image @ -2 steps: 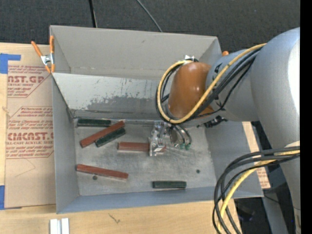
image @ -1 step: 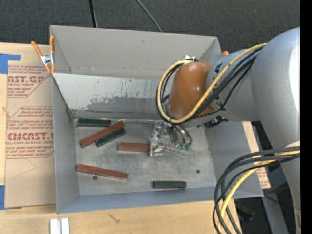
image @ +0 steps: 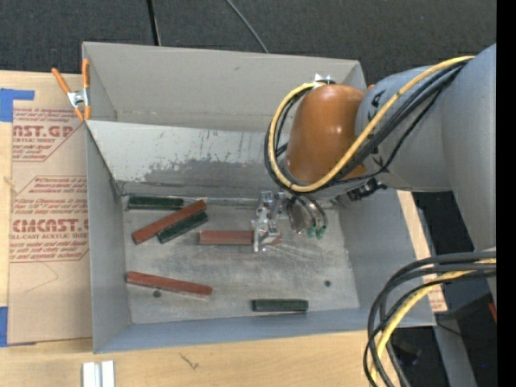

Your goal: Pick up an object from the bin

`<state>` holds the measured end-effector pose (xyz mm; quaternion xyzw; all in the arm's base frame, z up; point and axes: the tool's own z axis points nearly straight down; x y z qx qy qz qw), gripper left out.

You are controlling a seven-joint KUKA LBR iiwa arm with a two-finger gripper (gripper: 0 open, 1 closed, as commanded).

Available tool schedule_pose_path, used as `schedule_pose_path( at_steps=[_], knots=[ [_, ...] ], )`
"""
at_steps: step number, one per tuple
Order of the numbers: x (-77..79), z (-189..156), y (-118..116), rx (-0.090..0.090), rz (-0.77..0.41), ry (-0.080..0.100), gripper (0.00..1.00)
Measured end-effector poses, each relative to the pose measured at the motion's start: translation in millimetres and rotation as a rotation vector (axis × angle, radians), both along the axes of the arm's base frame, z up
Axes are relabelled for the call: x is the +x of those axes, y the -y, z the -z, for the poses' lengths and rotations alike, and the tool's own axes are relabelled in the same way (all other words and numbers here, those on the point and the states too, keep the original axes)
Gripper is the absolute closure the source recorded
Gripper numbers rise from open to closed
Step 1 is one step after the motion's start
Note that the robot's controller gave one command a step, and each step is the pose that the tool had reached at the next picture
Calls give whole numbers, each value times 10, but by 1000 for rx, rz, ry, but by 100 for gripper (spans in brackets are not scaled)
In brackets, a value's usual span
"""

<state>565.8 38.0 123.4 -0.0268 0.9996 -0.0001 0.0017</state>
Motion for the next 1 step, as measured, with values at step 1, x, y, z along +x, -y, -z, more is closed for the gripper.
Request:
schedule_pose_path(
  at_steps=[1],
  knots=[
    [116, -832, -68, 0, -86, -1, 100]
  ],
)
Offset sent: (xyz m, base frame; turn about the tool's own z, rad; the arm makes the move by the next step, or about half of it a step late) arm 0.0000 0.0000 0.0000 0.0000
